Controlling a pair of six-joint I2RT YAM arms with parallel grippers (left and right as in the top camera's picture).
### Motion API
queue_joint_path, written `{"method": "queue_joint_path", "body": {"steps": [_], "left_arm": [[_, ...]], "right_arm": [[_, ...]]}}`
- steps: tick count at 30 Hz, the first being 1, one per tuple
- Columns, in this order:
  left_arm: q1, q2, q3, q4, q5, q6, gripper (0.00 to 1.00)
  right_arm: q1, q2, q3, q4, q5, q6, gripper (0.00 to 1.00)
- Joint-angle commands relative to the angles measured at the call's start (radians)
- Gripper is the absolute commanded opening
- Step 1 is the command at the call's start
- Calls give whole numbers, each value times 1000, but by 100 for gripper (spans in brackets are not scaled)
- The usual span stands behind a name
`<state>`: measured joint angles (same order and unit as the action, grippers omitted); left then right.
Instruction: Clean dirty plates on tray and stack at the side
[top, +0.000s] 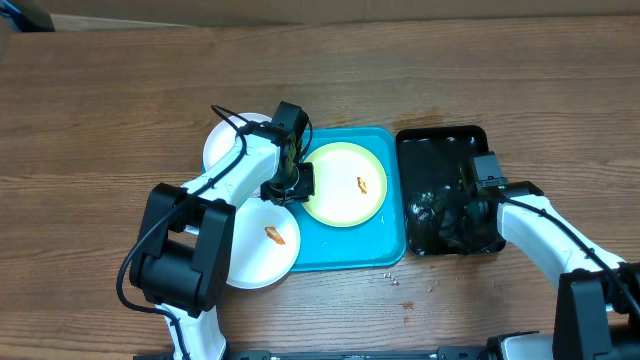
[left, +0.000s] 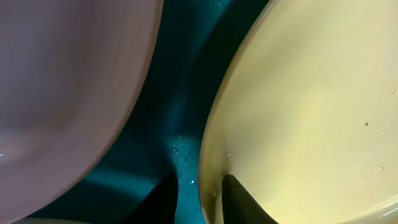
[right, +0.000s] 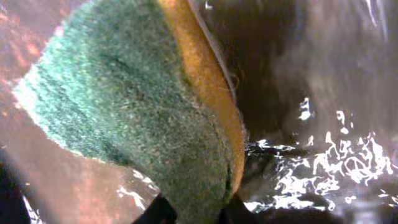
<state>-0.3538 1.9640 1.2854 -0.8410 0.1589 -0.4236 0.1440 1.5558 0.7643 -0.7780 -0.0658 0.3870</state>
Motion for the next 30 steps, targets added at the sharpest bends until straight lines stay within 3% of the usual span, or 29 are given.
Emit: {"method": "queue_joint_path", "body": {"steps": [1,3,6,14,16,17,20,24,30], "left_arm": [[-7,11,-3,-2,-13,-3,28],[-6,11,-3,-1,-13,-3,30],[-7,11,-3,4,-13,-3,31],[-7,11,-3,11,-13,-3,27],[-7,11,-3,15,-13,-3,20],[-7,11,-3,18,-13,-3,17],[-7,11,-3,29,-13,-3,4],[-7,11,-3,33,-12,-4,4],[-7,11,-3,24,-10,-3,4]], "right_arm": [[0,9,50,-58,-26,-29,42],[0,9,79,-78,-26,-45,56],[0,9,90,-60,5,-47,67],[0,9,48,55,109,-45,69],[0,9,33,78,87,-46,63],[0,9,31,83,74,-46,52],[0,9,30,90,33,-46,4],[0,9,37,75,26,-51,4],[0,0,195,-100,31,-54,4]]}}
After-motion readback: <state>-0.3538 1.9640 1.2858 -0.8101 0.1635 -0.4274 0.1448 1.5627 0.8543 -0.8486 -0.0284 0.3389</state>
